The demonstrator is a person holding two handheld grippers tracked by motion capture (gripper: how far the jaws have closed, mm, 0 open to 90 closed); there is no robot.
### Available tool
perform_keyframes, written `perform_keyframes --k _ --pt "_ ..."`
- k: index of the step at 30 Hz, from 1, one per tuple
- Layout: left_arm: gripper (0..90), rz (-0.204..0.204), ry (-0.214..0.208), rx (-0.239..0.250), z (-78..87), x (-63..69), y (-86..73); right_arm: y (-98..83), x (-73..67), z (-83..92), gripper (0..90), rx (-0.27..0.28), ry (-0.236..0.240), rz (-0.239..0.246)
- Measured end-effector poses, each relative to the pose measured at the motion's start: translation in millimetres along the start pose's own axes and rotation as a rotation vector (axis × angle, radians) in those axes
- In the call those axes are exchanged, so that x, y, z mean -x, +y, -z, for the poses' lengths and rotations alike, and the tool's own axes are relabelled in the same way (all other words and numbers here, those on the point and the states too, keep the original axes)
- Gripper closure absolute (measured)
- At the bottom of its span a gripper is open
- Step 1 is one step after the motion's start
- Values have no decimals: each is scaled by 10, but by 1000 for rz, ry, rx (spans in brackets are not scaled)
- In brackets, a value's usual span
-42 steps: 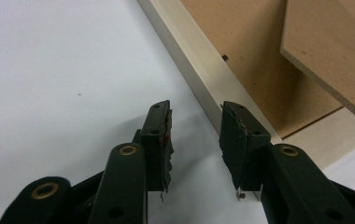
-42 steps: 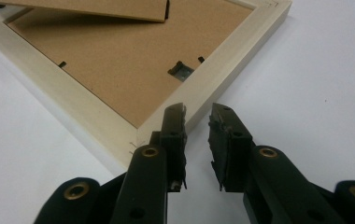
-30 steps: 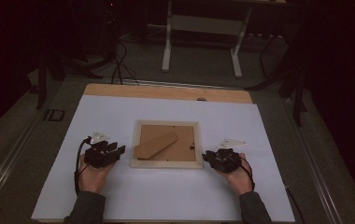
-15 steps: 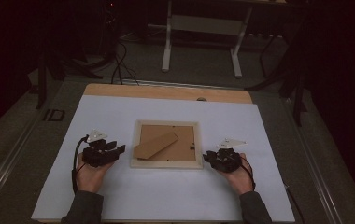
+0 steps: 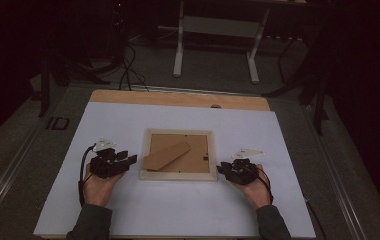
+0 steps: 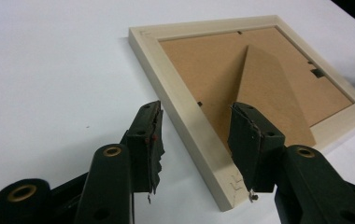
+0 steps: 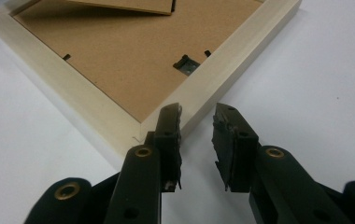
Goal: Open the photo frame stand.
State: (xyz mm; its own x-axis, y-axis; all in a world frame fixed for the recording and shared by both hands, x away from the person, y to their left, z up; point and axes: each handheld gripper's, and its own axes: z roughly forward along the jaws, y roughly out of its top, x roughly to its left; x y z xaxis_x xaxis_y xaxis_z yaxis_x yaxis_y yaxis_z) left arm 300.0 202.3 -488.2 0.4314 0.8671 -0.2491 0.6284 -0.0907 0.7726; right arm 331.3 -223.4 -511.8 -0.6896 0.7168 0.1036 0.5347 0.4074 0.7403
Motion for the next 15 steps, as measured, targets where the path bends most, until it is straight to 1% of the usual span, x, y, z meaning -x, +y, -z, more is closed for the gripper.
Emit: perform_keyframes --k 3,5,7,9,11,15 --pt "588 -25 -15 -3 -13 37 22 -17 0 12 704 6 11 -12" --pt "620 -40 -34 -4 -26 79 45 -25 0 14 702 11 15 -15" --pt "623 -72 -42 -11 -48 142 74 -26 -7 14 698 18 22 -22" --pt "624 -84 -59 -8 -56 173 101 -23 -15 11 695 24 28 -24" --pt "624 -91 -69 -3 -70 195 131 -21 -24 11 694 29 31 -22" --pt "614 -87 -89 -13 -126 197 195 -17 -29 21 688 33 27 -17"
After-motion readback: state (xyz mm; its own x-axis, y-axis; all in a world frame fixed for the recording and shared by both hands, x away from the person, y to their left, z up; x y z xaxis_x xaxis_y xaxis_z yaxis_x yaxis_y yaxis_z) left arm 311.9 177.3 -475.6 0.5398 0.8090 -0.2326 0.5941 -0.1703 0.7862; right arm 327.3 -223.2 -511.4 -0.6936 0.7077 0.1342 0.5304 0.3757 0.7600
